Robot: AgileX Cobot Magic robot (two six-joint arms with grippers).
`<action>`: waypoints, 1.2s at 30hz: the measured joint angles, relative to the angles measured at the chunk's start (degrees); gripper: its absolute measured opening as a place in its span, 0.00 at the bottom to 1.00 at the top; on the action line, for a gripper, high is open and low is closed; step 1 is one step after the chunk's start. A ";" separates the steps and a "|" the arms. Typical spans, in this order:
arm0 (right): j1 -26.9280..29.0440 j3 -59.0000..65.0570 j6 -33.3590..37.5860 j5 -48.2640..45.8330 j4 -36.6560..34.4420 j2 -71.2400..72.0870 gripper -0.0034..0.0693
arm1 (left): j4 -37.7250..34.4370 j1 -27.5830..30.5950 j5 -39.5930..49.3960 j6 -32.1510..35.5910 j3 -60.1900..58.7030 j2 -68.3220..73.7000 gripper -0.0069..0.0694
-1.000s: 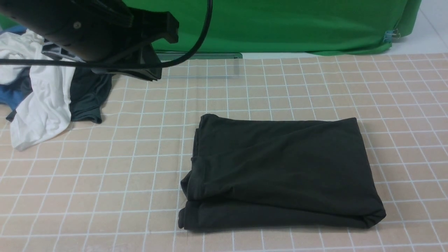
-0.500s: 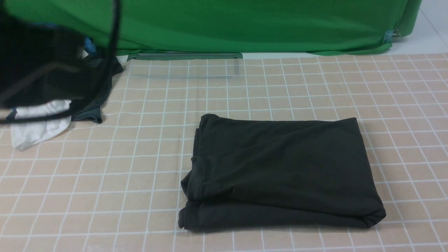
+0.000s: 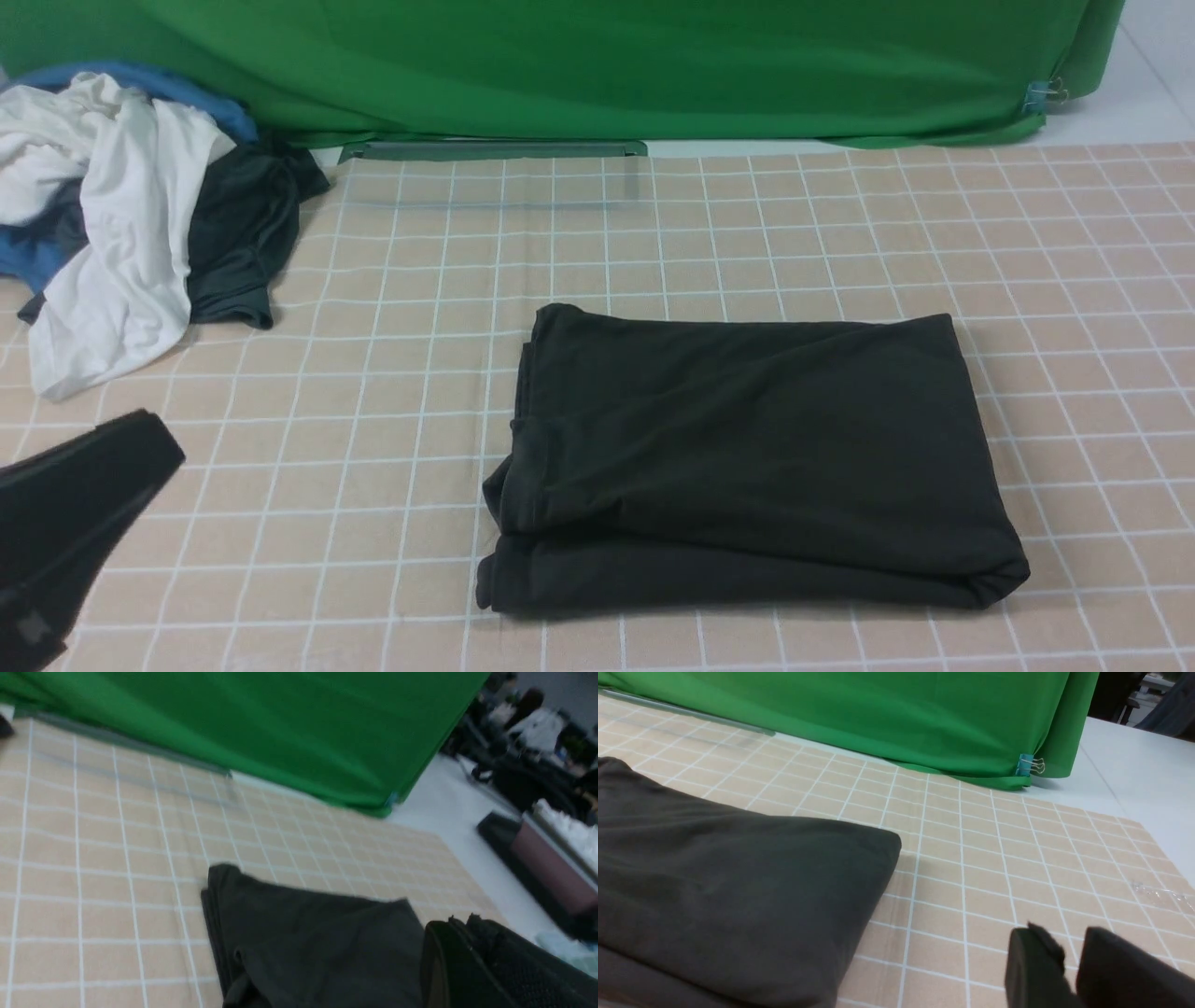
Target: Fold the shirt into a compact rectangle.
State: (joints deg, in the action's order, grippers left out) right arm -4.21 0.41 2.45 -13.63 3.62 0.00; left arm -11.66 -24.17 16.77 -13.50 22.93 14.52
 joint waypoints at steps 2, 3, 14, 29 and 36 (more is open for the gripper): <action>0.00 0.00 0.00 0.00 0.00 0.00 0.30 | -0.14 0.00 -3.88 0.00 -2.43 -2.17 0.11; 0.00 0.00 0.00 0.00 0.00 0.00 0.30 | -0.14 0.00 -3.89 0.00 -2.64 -2.43 0.11; 0.00 0.00 0.00 0.00 0.00 0.00 0.34 | 4.15 0.00 -1.44 0.43 -3.16 -2.58 0.11; 0.00 0.00 0.00 0.00 0.00 0.00 0.37 | 15.49 7.56 -5.21 -1.36 -12.70 -2.81 0.11; 0.00 0.00 0.00 0.00 0.00 0.00 0.37 | 8.82 18.13 -13.02 0.25 -22.55 -7.87 0.11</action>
State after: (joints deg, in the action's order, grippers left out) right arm -4.21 0.41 2.45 -13.63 3.62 0.00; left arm -2.84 -6.04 3.75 -13.25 0.38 6.65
